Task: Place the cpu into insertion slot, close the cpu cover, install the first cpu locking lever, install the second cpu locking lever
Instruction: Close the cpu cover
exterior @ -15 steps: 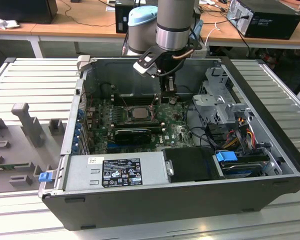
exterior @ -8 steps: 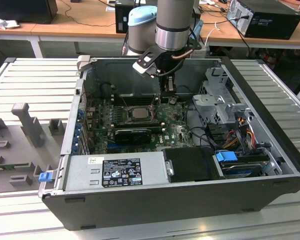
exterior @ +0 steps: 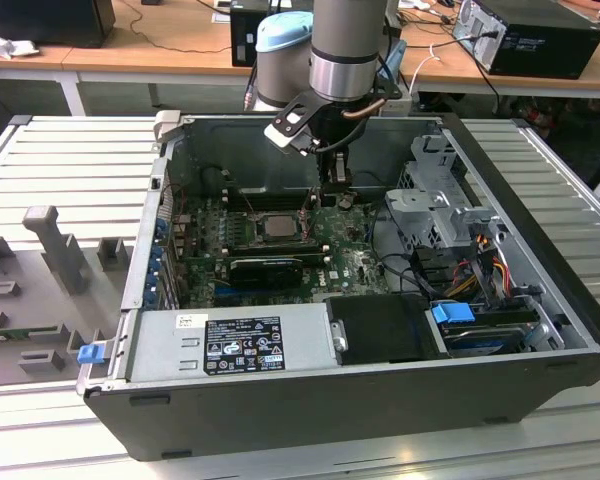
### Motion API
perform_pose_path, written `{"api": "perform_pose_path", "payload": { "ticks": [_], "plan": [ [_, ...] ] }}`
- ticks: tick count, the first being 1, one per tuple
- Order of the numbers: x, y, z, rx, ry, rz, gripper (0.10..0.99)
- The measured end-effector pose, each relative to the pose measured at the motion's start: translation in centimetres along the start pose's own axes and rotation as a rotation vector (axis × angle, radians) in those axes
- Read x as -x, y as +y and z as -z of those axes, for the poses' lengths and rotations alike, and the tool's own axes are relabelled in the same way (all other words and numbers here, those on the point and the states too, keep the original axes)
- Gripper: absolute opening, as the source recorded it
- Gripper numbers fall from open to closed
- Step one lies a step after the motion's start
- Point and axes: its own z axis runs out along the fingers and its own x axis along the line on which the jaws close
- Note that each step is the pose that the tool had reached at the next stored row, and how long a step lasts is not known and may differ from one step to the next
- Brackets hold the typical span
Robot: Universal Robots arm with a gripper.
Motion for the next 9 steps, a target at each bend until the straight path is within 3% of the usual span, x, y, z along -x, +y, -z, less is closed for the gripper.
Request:
{"api": "perform_pose_path", "payload": {
  "ticks": [9],
  "plan": [
    [0.00, -0.15, 0.01, 0.000, 0.0000, 0.000, 0.106]
  ]
}}
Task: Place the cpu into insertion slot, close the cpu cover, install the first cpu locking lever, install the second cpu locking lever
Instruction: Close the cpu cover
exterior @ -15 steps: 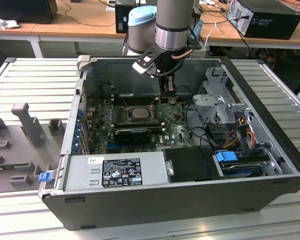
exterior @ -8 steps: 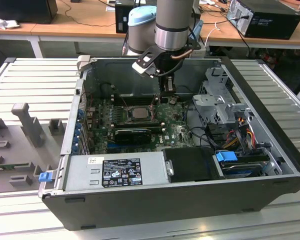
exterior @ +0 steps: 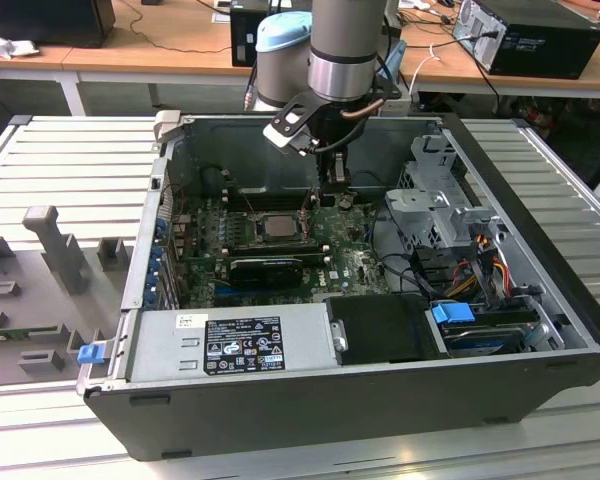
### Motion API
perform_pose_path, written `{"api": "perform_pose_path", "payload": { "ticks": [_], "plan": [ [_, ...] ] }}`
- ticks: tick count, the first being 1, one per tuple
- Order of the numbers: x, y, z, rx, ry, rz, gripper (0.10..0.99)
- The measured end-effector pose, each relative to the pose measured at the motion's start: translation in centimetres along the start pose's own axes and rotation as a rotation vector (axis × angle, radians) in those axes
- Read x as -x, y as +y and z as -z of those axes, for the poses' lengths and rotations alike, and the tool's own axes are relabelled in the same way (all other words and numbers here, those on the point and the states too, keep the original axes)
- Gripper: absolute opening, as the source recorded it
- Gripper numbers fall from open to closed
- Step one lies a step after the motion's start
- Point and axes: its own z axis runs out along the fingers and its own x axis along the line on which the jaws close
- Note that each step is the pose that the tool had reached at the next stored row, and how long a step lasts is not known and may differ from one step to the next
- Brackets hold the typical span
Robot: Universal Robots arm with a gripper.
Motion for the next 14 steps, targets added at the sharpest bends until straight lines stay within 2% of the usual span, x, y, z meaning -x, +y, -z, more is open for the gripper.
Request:
{"api": "perform_pose_path", "payload": {
  "ticks": [6, 9, 14],
  "plan": [
    [0.00, -0.23, 0.01, 0.000, 0.0000, 0.000, 0.106],
    [0.00, -0.73, 0.02, 0.000, -0.0001, 0.000, 0.106],
    [-0.01, -1.10, 0.03, 0.000, 0.0000, 0.000, 0.106]
  ]
}}
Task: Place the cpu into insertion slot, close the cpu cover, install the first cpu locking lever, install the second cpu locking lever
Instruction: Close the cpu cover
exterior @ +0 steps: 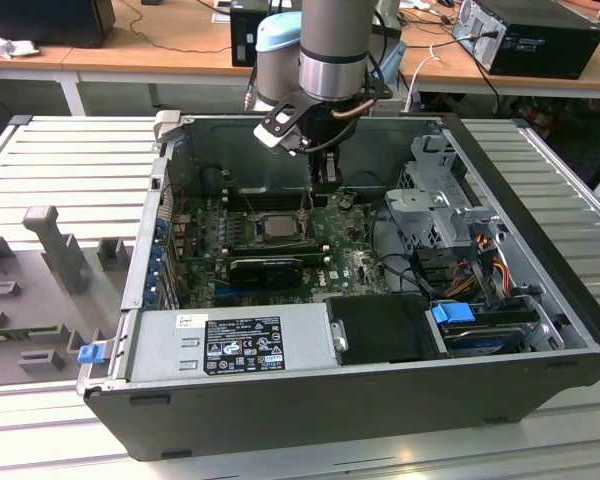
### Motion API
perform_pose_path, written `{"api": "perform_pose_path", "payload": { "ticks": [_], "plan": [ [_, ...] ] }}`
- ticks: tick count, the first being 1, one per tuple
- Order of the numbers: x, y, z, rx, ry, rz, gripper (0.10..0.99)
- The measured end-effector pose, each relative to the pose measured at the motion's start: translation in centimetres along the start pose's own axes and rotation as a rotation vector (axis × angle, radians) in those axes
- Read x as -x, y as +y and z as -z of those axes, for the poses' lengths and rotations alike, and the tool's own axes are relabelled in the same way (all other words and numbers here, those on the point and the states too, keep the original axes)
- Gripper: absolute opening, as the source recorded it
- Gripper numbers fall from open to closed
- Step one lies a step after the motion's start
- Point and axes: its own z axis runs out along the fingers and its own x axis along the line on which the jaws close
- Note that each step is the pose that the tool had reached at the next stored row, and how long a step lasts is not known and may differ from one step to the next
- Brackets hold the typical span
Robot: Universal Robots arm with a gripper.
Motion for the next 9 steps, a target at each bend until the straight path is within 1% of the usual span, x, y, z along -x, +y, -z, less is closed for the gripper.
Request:
{"api": "perform_pose_path", "payload": {
  "ticks": [5, 9],
  "plan": [
    [0.00, -0.27, 0.01, 0.000, 0.0000, 0.000, 0.106],
    [0.00, -0.64, 0.02, 0.000, 0.0000, 0.000, 0.106]
  ]
}}
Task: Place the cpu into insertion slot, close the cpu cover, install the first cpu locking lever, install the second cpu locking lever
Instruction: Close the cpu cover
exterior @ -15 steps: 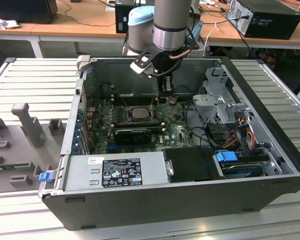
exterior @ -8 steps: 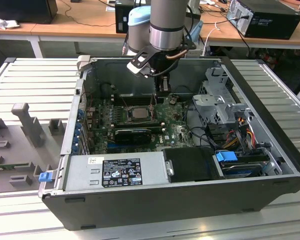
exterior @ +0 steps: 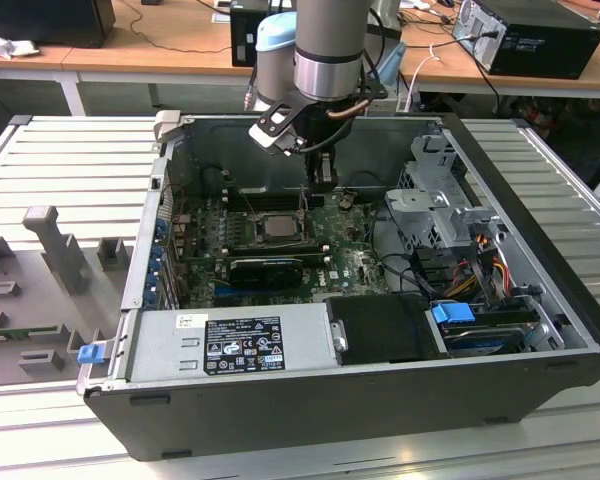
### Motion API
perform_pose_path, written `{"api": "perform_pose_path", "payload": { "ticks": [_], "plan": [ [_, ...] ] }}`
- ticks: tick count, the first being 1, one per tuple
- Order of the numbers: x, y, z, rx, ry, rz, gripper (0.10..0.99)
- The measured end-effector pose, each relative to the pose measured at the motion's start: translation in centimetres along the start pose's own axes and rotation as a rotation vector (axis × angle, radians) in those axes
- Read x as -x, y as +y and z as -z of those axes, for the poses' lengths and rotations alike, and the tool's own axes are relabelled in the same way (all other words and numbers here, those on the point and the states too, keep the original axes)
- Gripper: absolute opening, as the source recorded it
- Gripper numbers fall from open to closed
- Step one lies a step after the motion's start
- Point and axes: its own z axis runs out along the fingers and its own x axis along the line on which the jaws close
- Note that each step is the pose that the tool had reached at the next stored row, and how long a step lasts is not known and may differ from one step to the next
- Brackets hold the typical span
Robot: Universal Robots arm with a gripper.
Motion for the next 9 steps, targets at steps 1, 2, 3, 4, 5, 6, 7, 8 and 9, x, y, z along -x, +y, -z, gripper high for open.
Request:
{"api": "perform_pose_path", "payload": {
  "ticks": [1, 2, 3, 4, 5, 6, 7, 8, 9],
  "plan": [
    [0.00, -0.12, 0.00, 0.000, 0.0000, 0.000, 0.106],
    [0.00, -0.21, 0.01, 0.000, 0.0000, 0.000, 0.106],
    [0.00, -0.35, 0.01, 0.000, 0.0000, 0.000, 0.106],
    [-0.02, -0.50, -0.07, 0.000, 0.0004, 0.000, 0.106],
    [-0.01, -0.56, -0.17, 0.000, 0.0001, 0.000, 0.106],
    [-0.01, -0.62, -0.35, 0.000, 0.0000, 0.000, 0.106],
    [-0.02, -0.73, -0.64, 0.000, 0.0002, 0.000, 0.106],
    [-0.02, -0.84, -0.90, 0.000, 0.0000, 0.000, 0.106],
    [-0.02, -0.94, -1.09, 0.000, 0.0000, 0.000, 0.106]
  ]
}}
